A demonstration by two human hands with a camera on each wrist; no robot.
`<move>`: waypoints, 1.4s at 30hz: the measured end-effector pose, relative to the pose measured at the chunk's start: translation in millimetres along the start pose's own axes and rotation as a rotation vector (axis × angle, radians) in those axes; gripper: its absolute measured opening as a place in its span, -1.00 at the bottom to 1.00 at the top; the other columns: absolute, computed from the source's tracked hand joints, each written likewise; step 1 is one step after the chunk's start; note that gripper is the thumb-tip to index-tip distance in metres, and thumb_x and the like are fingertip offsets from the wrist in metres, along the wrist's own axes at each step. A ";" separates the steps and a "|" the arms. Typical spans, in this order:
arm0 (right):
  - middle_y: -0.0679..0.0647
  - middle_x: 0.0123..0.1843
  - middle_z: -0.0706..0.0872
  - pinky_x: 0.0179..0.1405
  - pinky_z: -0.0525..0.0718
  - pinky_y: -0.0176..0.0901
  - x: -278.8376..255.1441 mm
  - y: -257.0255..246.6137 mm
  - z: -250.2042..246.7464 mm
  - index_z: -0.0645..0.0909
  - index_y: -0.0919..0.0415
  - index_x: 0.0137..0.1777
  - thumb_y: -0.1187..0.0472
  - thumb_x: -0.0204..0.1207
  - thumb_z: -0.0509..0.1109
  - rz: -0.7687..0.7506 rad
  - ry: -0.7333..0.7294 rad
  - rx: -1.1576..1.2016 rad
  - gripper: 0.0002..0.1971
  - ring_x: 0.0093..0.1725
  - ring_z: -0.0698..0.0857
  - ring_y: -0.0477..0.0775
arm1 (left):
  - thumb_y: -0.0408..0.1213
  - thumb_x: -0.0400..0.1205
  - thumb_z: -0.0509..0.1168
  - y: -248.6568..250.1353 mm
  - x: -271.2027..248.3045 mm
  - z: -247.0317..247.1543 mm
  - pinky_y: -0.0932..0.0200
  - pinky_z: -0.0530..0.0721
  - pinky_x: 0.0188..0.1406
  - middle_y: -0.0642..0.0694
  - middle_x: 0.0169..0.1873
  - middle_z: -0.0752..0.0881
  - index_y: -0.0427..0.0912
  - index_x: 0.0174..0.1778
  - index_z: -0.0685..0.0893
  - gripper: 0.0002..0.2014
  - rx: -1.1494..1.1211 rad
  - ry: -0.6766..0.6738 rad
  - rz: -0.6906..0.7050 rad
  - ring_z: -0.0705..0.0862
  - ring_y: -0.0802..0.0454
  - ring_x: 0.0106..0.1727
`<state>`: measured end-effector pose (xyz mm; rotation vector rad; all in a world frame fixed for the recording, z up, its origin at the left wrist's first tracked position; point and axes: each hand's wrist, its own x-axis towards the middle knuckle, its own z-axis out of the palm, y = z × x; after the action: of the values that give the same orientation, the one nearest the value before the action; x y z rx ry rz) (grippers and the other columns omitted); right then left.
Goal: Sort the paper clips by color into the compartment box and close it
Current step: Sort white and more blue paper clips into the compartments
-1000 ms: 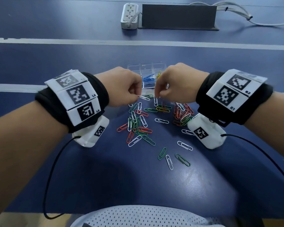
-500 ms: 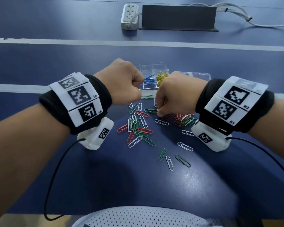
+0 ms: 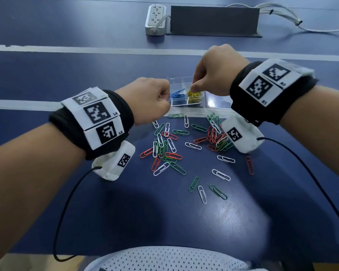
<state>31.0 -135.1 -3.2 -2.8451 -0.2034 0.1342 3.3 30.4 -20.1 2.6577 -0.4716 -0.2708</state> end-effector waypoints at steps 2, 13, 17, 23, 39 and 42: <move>0.04 -0.34 0.66 -0.18 0.52 -0.20 1.4 2.2 0.0 0.80 0.18 -0.07 0.01 0.41 0.50 0.004 0.005 -0.007 -0.75 -0.19 0.64 0.09 | -0.39 0.51 0.13 -0.4 -0.5 0.5 0.26 0.43 -0.44 0.01 -0.55 0.45 -0.08 -0.46 0.33 -0.76 0.003 -0.011 0.008 0.41 0.10 -0.50; 0.00 -0.26 0.68 -0.04 0.62 -0.24 -29.4 -20.6 14.1 0.79 0.04 -0.05 0.29 0.45 0.35 -0.164 -0.185 -0.034 -0.78 -0.33 0.63 0.01 | -0.30 0.37 0.06 -1.5 -2.7 -2.8 0.25 0.47 -0.56 -0.21 -0.63 0.45 -0.19 -0.67 0.31 -0.74 -0.150 -0.101 -0.115 0.44 -0.13 -0.62; 0.15 -0.16 0.69 -0.19 0.55 -0.15 -33.2 -30.7 23.1 0.75 0.16 -0.04 0.09 0.41 0.48 -0.100 -0.233 -0.155 -0.81 -0.08 0.67 0.21 | -0.28 0.43 0.07 -2.0 -5.7 -4.4 0.21 0.52 -0.50 -0.23 -0.64 0.53 -0.18 -0.62 0.31 -0.73 -0.088 -0.096 -0.133 0.42 -0.09 -0.63; 0.17 0.05 0.70 -0.50 0.36 -0.31 -31.7 -33.6 24.7 0.70 0.17 0.08 0.28 0.45 0.39 -0.055 -0.245 -0.182 -0.79 -0.09 0.61 0.21 | -0.16 0.51 0.12 -8.1 -10.5 -1.7 0.23 0.59 -0.35 -0.10 -0.70 0.63 -0.19 -0.52 0.48 -0.70 0.079 -0.205 -0.104 0.48 0.13 -0.72; 0.18 -0.18 0.60 -0.13 0.56 -0.18 -32.2 -42.9 24.1 0.71 0.22 -0.01 0.21 0.42 0.38 -0.119 -0.211 -0.152 -0.81 -0.08 0.64 0.24 | -0.15 0.50 0.43 -26.8 -5.5 -4.4 0.24 0.47 0.00 0.05 -0.10 0.61 -0.06 0.05 0.70 -0.78 0.184 -0.195 0.147 0.57 0.05 -0.11; 0.16 -0.12 0.71 -0.07 0.64 -0.16 -33.0 -41.3 24.9 0.75 0.16 0.00 0.17 0.40 0.45 -0.146 -0.238 -0.170 -0.81 -0.04 0.70 0.24 | -0.12 0.37 0.53 -27.5 -6.8 -6.5 0.17 0.60 0.06 0.01 -0.07 0.72 0.02 0.04 0.76 -0.69 0.212 -0.249 0.153 0.67 0.05 -0.08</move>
<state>-9.6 -94.1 -12.7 -2.9638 -0.4924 0.4452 6.5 58.8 -25.7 2.7850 -0.8199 -0.5346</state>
